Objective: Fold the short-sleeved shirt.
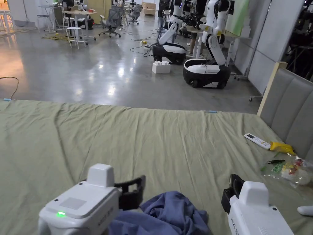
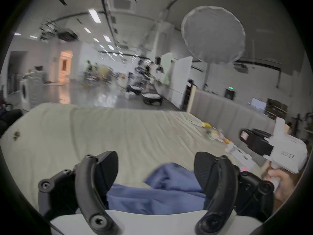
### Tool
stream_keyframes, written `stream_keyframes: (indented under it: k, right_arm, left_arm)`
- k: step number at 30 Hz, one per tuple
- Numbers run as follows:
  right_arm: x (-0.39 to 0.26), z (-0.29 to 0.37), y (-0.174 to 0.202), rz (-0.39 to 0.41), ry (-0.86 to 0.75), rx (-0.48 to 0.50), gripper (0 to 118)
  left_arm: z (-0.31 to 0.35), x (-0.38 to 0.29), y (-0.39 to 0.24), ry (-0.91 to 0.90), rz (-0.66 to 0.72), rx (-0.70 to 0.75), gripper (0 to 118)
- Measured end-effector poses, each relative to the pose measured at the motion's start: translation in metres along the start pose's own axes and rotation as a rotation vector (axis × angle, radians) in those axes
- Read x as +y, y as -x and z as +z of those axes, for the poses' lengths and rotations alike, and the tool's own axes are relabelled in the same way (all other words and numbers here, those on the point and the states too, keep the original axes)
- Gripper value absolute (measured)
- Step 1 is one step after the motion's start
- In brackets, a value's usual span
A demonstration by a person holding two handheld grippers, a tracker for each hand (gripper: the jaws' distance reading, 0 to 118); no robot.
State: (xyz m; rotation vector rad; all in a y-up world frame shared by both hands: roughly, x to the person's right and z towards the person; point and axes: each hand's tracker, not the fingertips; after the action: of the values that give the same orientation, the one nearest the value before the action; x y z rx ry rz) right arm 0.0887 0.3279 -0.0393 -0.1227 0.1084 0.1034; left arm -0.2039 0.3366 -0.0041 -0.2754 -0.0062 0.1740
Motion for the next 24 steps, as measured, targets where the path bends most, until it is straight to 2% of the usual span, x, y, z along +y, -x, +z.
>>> stream_keyframes:
  k: [2, 3, 4, 5, 7, 10, 18, 24]
  right_arm:
    - [0.005, 0.0, 0.01, 0.015, -0.009, 0.018, 3]
    - [0.007, 0.0, 0.014, 0.021, -0.016, 0.025, 3]
    - [0.009, 0.0, 0.019, 0.029, -0.028, 0.034, 3]
    - [0.01, -0.001, 0.023, 0.029, -0.03, 0.038, 3]
    - [0.012, -0.002, 0.03, 0.027, -0.035, 0.048, 3]
    - [0.015, -0.003, 0.038, 0.027, -0.042, 0.058, 3]
    - [0.019, -0.006, 0.05, 0.03, -0.043, 0.075, 3]
    - [0.017, -0.013, 0.051, 0.035, -0.024, 0.083, 3]
  left_arm:
    - [-0.003, -0.002, 0.005, -0.042, 0.009, 0.087, 66]
    - [0.016, 0.008, 0.049, -0.057, -0.002, 0.13, 52]
    - [0.021, 0.007, 0.061, -0.071, -0.029, 0.169, 35]
    - [0.023, 0.006, 0.071, -0.08, -0.044, 0.209, 12]
    - [0.037, 0.014, 0.071, -0.081, -0.055, 0.258, 9]
    - [0.045, 0.015, 0.091, -0.055, -0.005, 0.255, 4]
    - [0.053, 0.009, 0.134, 0.005, 0.044, 0.277, 4]
    - [0.022, 0.0, 0.152, 0.199, 0.091, 0.252, 4]
